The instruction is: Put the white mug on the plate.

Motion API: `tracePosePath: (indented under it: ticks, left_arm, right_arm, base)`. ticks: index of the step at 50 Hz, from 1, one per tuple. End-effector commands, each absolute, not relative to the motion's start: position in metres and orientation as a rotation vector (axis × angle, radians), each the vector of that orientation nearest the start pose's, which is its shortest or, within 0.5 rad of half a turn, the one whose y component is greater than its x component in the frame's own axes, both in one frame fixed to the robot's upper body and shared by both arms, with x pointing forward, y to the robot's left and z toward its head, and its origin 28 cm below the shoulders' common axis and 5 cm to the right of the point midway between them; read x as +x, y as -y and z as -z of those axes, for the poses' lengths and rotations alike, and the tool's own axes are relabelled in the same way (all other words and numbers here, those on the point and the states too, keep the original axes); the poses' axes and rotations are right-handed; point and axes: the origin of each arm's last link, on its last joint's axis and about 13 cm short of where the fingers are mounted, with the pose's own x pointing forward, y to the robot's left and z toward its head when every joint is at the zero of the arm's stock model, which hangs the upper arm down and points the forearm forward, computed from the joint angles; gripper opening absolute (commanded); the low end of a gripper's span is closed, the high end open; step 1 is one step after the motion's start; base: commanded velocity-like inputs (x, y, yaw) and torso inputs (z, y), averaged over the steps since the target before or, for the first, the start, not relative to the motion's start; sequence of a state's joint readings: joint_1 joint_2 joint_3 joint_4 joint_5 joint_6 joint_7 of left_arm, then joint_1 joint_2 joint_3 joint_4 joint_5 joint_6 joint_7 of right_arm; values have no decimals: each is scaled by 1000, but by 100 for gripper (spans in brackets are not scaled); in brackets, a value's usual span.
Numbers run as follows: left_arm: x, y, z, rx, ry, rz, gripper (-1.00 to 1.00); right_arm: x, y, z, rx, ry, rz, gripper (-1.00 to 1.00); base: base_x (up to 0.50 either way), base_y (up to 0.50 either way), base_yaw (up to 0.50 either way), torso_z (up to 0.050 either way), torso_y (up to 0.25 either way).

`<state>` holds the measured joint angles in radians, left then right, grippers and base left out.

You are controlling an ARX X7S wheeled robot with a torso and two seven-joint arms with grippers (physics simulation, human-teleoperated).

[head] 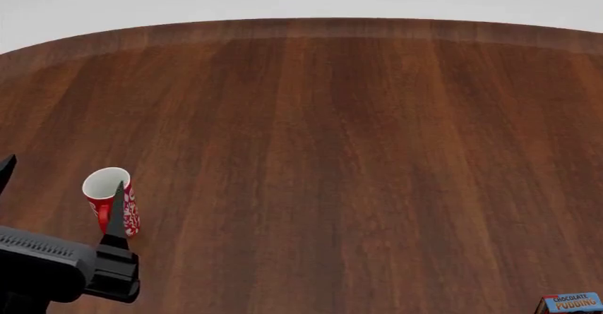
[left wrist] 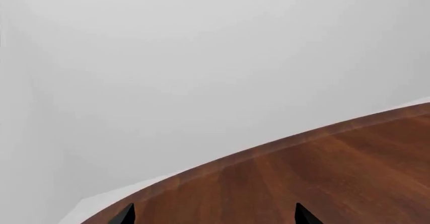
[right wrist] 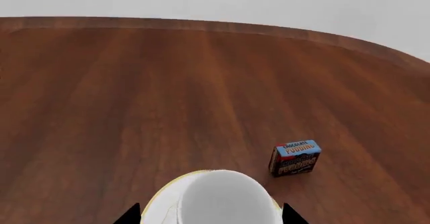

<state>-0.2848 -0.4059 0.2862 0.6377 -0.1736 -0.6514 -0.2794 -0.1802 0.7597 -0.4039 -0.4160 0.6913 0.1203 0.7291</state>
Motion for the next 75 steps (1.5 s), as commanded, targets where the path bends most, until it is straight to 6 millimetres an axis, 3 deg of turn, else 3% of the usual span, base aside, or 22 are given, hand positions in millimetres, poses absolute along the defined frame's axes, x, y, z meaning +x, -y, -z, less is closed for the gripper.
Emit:
tracePosePath:
  ticks: [1,27,33,38,54,75]
  left_arm:
    - [224,-218,-155,291,222,55,100]
    - [222,-218,-178,304,270,64,100]
    - [220,-219,-195,305,308,64,100]
    - [215,-219,-221,326,370,54,100]
    - [202,-216,-265,358,463,47,100]
    - [189,-219,-297,363,547,50,100]
  right_arm:
    - [143,152,-74,-98,-177,156,100]
    - [152,163,-111,-180,-82,203,100]
    - [153,163,-116,-190,-66,205,100]
    - [153,164,-123,-201,-51,210,100]
    - [150,167,-132,-216,-25,219,100]
    - [146,167,-155,-250,28,242,100]
  base:
    - [0,0,0,0,0]
    - [0,0,0,0,0]
    - [0,0,0,0,0]
    - [0,0,0,0,0]
    - [0,0,0,0,0]
    - [0,0,0,0,0]
